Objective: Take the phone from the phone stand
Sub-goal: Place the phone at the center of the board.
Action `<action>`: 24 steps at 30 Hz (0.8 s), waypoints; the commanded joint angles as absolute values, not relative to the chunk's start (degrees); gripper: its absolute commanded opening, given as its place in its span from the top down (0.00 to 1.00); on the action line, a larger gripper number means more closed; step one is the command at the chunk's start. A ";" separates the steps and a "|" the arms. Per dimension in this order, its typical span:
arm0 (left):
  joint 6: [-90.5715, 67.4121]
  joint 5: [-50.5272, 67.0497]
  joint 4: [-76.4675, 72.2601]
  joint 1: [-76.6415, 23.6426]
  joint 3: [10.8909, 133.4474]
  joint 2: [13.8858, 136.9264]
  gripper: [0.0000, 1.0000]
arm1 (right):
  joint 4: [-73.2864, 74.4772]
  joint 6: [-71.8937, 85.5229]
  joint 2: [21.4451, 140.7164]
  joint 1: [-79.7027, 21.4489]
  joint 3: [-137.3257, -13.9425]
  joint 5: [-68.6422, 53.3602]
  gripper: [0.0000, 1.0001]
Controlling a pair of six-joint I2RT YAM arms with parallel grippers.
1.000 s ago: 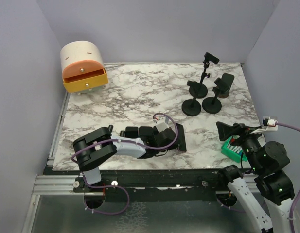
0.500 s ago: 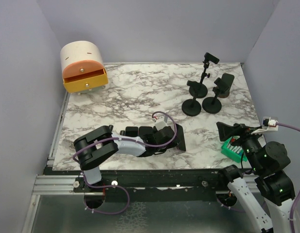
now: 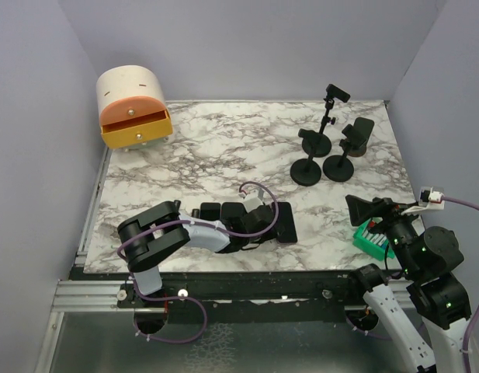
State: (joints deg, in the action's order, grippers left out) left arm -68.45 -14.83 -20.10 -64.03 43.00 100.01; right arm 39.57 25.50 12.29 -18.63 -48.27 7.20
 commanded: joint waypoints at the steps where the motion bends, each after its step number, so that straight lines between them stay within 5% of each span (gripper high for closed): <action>1: -68.82 -14.43 -21.27 -63.55 41.96 99.34 0.66 | 40.24 25.84 12.29 -18.37 -49.03 6.24 0.05; 14: -67.94 -14.17 -20.80 -63.28 39.35 94.85 0.54 | 41.64 26.02 12.18 -18.37 -49.66 6.41 0.04; 24: -58.48 -20.27 -7.51 -66.50 44.44 83.58 0.59 | 41.42 27.13 17.12 -18.37 -49.45 1.58 0.06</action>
